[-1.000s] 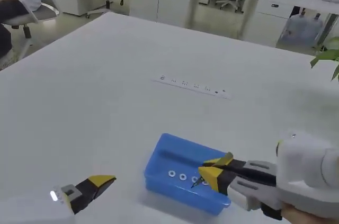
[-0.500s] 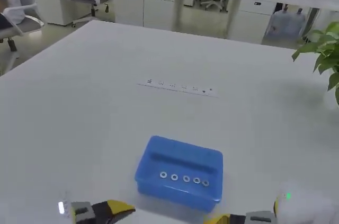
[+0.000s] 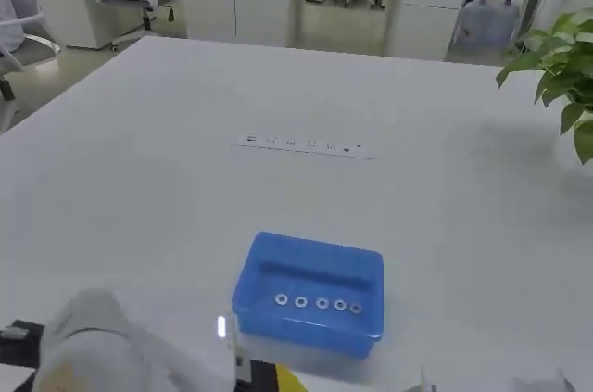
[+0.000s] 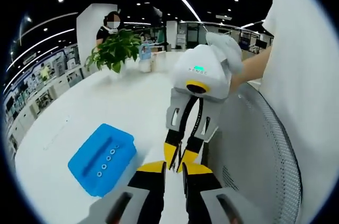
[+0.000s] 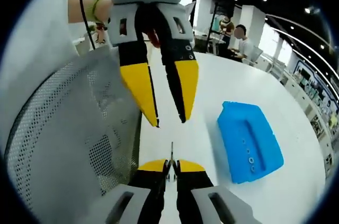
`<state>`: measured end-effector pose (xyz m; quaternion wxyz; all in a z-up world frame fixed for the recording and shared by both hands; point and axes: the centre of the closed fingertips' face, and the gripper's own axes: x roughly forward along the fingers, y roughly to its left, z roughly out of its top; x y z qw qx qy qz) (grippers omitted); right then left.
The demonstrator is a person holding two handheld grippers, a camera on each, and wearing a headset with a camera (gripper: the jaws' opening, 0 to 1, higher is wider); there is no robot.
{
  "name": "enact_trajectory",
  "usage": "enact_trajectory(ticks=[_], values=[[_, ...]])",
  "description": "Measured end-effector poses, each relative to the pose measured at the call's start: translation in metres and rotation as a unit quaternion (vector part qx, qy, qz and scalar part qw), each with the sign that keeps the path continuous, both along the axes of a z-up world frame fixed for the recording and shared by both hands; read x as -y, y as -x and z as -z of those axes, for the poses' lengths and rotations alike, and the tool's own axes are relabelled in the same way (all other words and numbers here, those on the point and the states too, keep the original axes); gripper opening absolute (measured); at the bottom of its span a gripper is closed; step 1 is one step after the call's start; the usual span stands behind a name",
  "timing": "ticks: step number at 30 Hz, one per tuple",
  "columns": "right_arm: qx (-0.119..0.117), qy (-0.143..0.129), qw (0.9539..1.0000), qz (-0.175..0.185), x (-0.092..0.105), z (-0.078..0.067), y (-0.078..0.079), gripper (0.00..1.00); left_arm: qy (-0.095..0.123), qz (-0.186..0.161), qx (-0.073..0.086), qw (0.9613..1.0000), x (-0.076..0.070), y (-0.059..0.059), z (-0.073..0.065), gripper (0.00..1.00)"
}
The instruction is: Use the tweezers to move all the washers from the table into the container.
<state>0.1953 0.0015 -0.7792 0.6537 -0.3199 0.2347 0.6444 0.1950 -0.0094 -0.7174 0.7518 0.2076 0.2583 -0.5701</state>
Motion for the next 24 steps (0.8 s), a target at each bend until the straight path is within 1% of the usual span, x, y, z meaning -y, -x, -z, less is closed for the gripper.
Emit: enact_trajectory(ticks=[1,3,4,5,7,10,12,13,14,16,18,20,21,23,24], values=[[0.001,0.0,1.0,-0.001,-0.001,0.0,0.001,0.03,-0.004,0.009,-0.002,0.9999,0.003,0.001,0.002,0.08],[0.006,0.002,1.0,-0.007,-0.002,0.001,0.003,0.03,-0.018,0.036,0.002,0.9992,0.009,0.005,0.007,0.1],[0.008,0.003,0.9999,-0.008,-0.002,0.0,0.003,0.03,-0.039,0.049,0.005,0.998,0.009,0.006,0.013,0.11],[0.009,0.002,0.9999,-0.008,-0.003,0.0,0.003,0.03,-0.049,0.052,0.005,0.9974,0.01,0.006,0.016,0.1],[0.009,0.001,0.9999,-0.008,-0.003,0.0,0.002,0.03,-0.049,0.057,0.007,0.9971,0.016,0.005,0.018,0.08],[0.006,-0.004,1.0,-0.004,-0.003,0.0,0.001,0.03,-0.041,0.053,0.004,0.9978,0.02,0.002,0.014,0.05],[0.004,-0.006,1.0,-0.002,-0.002,0.0,-0.001,0.03,-0.046,0.05,0.004,0.9977,0.018,0.001,0.015,0.05],[0.002,-0.008,1.0,0.0,-0.002,0.0,-0.002,0.03,-0.057,0.05,0.009,0.9971,0.014,-0.001,0.016,0.05],[0.002,-0.009,1.0,0.001,-0.002,-0.001,-0.003,0.03,-0.062,0.052,0.012,0.9967,0.013,-0.002,0.016,0.05],[0.0,-0.011,0.9999,0.004,-0.002,-0.001,-0.004,0.03,-0.062,0.054,0.012,0.9966,0.012,-0.002,0.013,0.05],[0.001,-0.01,0.9999,0.003,-0.003,-0.001,-0.004,0.03,-0.053,0.055,0.012,0.997,0.014,-0.002,0.007,0.03],[-0.001,-0.012,0.9999,0.001,-0.004,-0.001,-0.003,0.03,-0.057,0.058,0.018,0.9965,0.015,-0.004,0.004,0.0],[-0.001,-0.013,0.9999,0.0,-0.005,-0.001,-0.003,0.03,-0.074,0.066,0.021,0.9948,0.013,-0.005,0.006,0.0],[-0.002,-0.016,0.9999,0.002,-0.007,0.0,-0.004,0.03,-0.089,0.07,0.019,0.9934,0.01,-0.005,0.007,0.0],[-0.003,-0.018,0.9998,0.003,-0.007,0.0,-0.004,0.03,-0.107,0.08,0.02,0.9908,0.006,-0.004,0.009,0.0]])
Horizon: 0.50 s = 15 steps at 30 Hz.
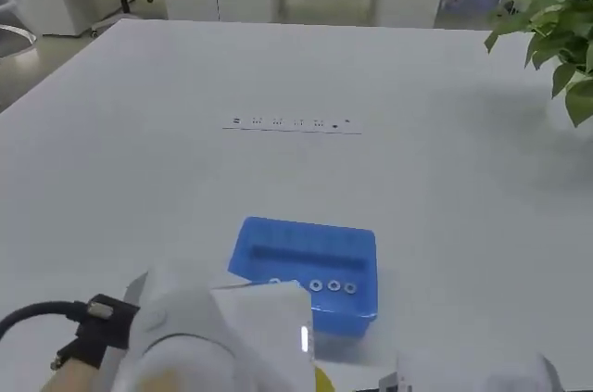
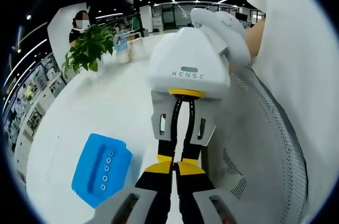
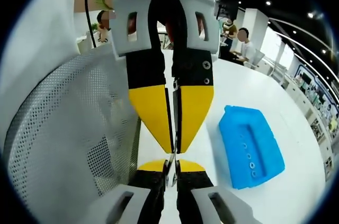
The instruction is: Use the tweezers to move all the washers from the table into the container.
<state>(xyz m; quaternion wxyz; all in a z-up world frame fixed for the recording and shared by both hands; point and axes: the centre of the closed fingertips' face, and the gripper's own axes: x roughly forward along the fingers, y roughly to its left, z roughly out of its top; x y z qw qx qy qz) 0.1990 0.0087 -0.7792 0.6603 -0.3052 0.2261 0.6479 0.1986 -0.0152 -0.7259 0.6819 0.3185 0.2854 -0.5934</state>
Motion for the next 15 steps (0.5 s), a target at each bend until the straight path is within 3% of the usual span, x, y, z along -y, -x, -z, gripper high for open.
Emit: enact_trajectory(ticks=[4,10,15], values=[[-0.007,-0.008,0.9999,0.002,-0.006,0.001,0.001,0.03,-0.019,0.004,-0.011,0.9997,-0.007,0.001,0.002,0.0],[-0.011,-0.015,0.9998,0.011,-0.014,0.004,-0.002,0.04,-0.028,-0.005,-0.031,0.9991,-0.023,-0.003,0.007,0.0],[-0.04,-0.018,0.9979,0.047,-0.017,0.012,-0.003,0.09,-0.034,-0.01,-0.046,0.9983,-0.038,-0.007,0.015,0.0]])
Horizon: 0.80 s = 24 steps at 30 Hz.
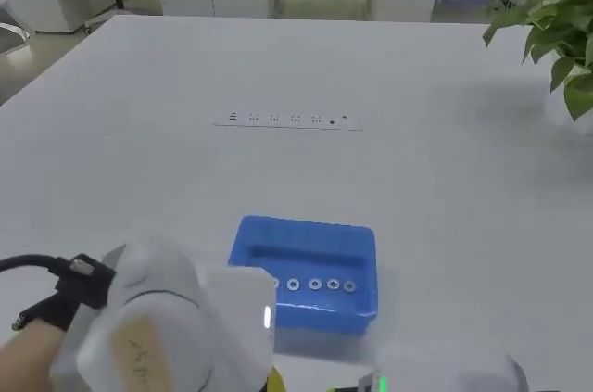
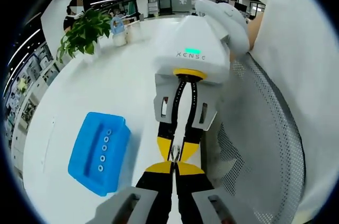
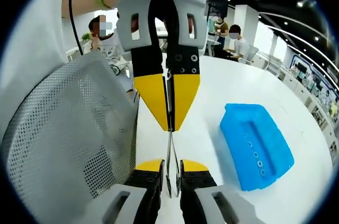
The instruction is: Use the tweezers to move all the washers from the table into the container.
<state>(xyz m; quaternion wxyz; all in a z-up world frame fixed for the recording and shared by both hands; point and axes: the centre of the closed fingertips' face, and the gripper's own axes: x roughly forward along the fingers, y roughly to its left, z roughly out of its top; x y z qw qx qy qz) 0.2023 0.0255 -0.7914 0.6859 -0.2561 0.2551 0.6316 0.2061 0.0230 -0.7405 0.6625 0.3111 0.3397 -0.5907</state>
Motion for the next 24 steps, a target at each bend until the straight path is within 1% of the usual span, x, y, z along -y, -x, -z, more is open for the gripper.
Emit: enact_trajectory(ticks=[1,2,3,4,5,7,9,11,12,13,16,17,19,20,24], values=[[-0.012,-0.003,0.9997,0.021,0.001,0.001,-0.001,0.12,-0.003,-0.001,-0.003,1.0,-0.003,-0.001,0.002,0.0],[-0.016,-0.012,0.9993,0.03,0.0,-0.001,-0.001,0.15,-0.014,-0.003,-0.007,0.9999,-0.008,-0.001,0.006,0.0],[-0.024,-0.023,0.9986,0.041,0.001,-0.003,0.001,0.16,-0.022,-0.002,-0.007,0.9997,-0.012,-0.002,0.01,0.0],[-0.029,-0.03,0.998,0.048,0.003,-0.005,0.001,0.16,-0.027,0.0,-0.006,0.9996,-0.014,-0.002,0.013,0.0],[-0.029,-0.031,0.9977,0.053,0.008,-0.006,0.002,0.15,-0.033,0.001,-0.007,0.9994,-0.016,-0.002,0.016,0.0],[-0.027,-0.023,0.9972,0.066,0.017,-0.005,0.0,0.15,-0.041,0.001,-0.011,0.9991,-0.02,-0.001,0.024,0.0],[-0.024,-0.017,0.996,0.084,0.03,-0.005,-0.004,0.15,-0.06,0.006,-0.014,0.9981,-0.025,0.0,0.035,0.0],[-0.028,-0.019,0.9935,0.109,0.042,-0.007,-0.007,0.16,-0.076,0.012,-0.013,0.9969,-0.028,-0.001,0.045,0.0],[-0.03,-0.02,0.9927,0.115,0.046,-0.008,-0.008,0.16,-0.077,0.01,-0.014,0.9969,-0.028,-0.003,0.048,0.0],[-0.032,-0.02,0.991,0.128,0.053,-0.009,-0.009,0.17,-0.079,0.008,-0.016,0.9967,-0.028,-0.004,0.051,0.0],[-0.029,-0.022,0.9876,0.153,0.065,-0.014,-0.013,0.21,-0.089,0.008,-0.02,0.9958,-0.027,-0.006,0.06,0.0],[-0.028,-0.025,0.9864,0.16,0.069,-0.017,-0.013,0.22,-0.095,0.009,-0.028,0.995,-0.026,-0.004,0.063,0.0],[-0.026,-0.027,0.9848,0.169,0.073,-0.021,-0.014,0.22,-0.102,0.012,-0.028,0.9943,-0.025,-0.005,0.067,0.0],[-0.024,-0.029,0.9839,0.175,0.076,-0.023,-0.015,0.23,-0.111,0.015,-0.032,0.9932,-0.025,-0.005,0.071,0.0],[-0.014,-0.027,0.9816,0.189,0.082,-0.029,-0.014,0.25,-0.127,0.009,-0.041,0.991,-0.026,-0.007,0.079,0.0]])
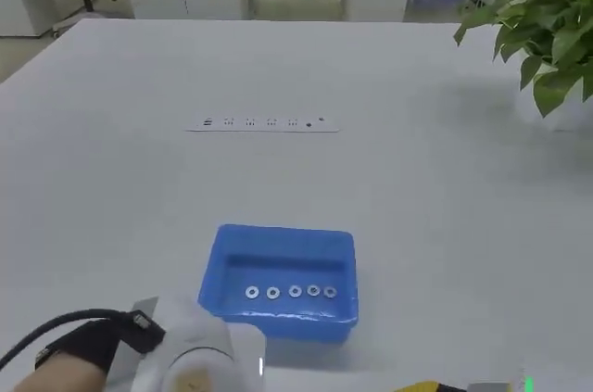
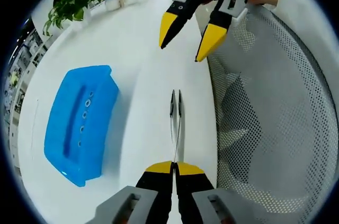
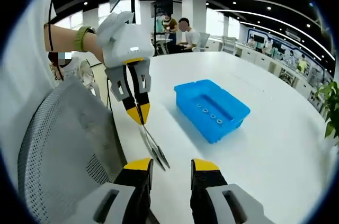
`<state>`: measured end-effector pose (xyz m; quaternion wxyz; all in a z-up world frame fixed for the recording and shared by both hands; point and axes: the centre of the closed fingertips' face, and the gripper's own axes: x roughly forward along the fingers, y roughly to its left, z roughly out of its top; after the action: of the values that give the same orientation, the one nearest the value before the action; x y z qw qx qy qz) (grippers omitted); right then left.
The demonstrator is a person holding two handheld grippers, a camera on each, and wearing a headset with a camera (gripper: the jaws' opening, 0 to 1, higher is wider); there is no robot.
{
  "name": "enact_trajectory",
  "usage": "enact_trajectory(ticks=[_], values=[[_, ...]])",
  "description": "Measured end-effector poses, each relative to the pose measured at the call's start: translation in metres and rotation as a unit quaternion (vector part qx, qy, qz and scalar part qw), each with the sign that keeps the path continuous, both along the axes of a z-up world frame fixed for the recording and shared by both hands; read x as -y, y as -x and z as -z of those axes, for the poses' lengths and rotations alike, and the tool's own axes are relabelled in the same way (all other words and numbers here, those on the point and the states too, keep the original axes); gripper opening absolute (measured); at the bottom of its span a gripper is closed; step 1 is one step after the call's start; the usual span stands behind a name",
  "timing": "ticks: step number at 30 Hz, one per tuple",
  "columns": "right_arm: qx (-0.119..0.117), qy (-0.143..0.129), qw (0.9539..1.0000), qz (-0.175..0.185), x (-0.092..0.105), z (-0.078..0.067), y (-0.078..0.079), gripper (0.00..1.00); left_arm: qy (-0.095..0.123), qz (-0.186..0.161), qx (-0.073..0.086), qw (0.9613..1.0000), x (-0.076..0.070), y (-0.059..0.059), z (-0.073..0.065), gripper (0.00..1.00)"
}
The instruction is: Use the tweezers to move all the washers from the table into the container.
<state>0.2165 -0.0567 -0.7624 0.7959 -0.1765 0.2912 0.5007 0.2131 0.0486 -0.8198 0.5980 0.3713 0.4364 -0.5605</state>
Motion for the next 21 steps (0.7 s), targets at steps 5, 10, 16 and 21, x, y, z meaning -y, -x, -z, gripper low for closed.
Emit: enact_trajectory(ticks=[5,10,16,21], values=[[0.009,0.008,0.9999,0.01,0.008,-0.003,0.0,0.26,-0.016,-0.001,0.0,0.9999,-0.002,-0.001,0.004,0.0],[0.018,0.018,0.9994,0.023,0.023,-0.007,-0.004,0.28,-0.025,-0.011,-0.013,0.9995,-0.002,0.0,0.008,0.0],[0.026,0.025,0.999,0.028,0.037,-0.014,-0.005,0.29,-0.036,-0.01,-0.017,0.9992,-0.005,-0.001,0.013,0.0],[0.036,0.017,0.9987,0.031,0.041,-0.024,-0.006,0.29,-0.032,-0.024,-0.016,0.9991,-0.005,-0.001,0.012,0.01]])
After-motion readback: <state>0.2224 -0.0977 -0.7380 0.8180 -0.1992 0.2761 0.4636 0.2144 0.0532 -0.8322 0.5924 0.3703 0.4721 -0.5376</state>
